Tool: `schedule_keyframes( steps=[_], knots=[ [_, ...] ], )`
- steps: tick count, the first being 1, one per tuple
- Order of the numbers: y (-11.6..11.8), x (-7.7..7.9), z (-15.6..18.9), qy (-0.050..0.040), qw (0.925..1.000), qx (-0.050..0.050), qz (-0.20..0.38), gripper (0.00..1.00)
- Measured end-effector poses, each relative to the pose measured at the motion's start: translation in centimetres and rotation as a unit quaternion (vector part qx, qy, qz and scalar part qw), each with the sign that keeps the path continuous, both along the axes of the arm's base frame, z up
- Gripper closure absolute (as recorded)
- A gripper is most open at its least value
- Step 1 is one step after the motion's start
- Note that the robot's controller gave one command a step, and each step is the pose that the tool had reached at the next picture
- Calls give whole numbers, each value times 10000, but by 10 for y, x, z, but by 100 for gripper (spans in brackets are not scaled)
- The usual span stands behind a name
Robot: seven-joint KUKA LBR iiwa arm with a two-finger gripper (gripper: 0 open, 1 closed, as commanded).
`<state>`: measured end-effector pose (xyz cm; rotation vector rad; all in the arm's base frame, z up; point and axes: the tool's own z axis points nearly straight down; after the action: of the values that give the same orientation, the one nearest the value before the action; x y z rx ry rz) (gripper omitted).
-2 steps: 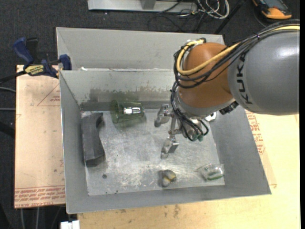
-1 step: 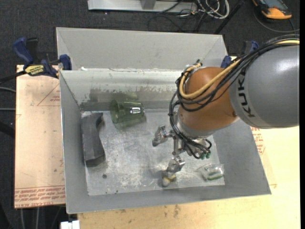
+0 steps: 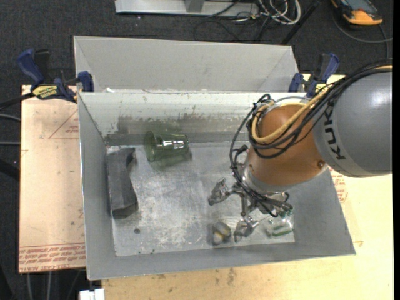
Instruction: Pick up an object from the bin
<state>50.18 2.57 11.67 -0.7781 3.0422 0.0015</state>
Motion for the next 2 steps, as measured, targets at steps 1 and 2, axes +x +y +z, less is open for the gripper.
schedule_keyframes(
  steps=[1,2],
  knots=[
    [2,-8,-41,-6,9972,-20,747,100],
    [2,-8,-41,-5,9972,-19,747,100]
  ],
)
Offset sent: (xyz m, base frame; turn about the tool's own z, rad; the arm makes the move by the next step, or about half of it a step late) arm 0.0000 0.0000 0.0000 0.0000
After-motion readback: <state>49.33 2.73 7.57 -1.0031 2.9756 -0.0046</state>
